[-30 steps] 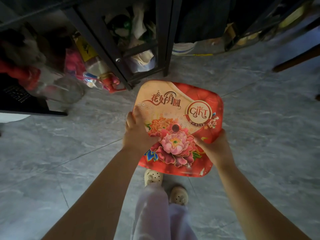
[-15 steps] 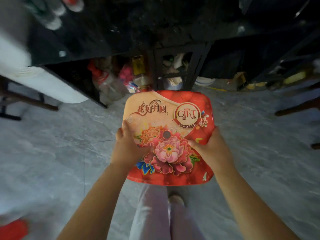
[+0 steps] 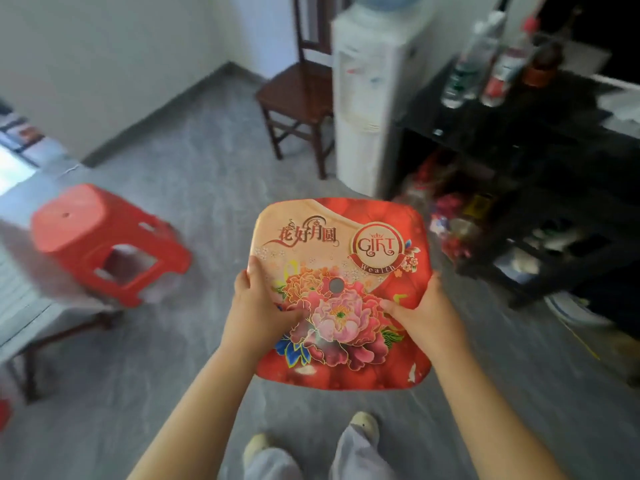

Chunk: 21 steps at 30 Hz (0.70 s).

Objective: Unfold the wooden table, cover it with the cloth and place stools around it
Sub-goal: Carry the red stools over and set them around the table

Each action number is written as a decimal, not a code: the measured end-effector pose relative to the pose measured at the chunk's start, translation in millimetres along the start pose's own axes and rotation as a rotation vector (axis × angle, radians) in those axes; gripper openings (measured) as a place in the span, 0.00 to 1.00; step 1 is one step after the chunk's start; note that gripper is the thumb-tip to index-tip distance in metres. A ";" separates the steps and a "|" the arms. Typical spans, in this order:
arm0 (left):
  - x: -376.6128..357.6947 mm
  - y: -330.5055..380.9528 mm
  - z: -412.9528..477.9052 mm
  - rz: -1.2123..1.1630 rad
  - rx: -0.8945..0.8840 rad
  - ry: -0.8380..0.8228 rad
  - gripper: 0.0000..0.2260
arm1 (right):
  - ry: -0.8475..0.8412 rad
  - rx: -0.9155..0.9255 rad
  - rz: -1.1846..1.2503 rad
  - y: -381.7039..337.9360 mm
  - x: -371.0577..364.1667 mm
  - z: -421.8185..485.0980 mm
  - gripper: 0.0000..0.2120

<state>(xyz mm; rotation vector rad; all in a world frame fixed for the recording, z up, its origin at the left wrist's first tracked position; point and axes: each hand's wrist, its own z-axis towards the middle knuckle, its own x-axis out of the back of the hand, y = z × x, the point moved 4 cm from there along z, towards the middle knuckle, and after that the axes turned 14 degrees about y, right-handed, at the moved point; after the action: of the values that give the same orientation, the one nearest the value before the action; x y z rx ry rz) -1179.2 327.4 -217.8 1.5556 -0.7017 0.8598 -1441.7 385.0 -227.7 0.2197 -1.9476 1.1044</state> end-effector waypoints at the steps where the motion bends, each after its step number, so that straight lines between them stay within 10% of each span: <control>1: 20.2 -21.7 -6.1 -0.003 0.039 0.032 0.55 | -0.033 0.042 -0.014 -18.3 -13.1 -12.5 0.49; 21: 360.9 -534.8 -316.4 -0.072 0.788 0.450 0.57 | -0.631 0.692 -0.285 -262.7 -332.3 -527.5 0.38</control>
<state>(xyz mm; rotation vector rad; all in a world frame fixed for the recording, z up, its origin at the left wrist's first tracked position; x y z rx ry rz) -585.6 731.4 -189.1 1.9421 0.0495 1.4772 -787.5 553.3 -191.4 1.3101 -1.8716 1.6002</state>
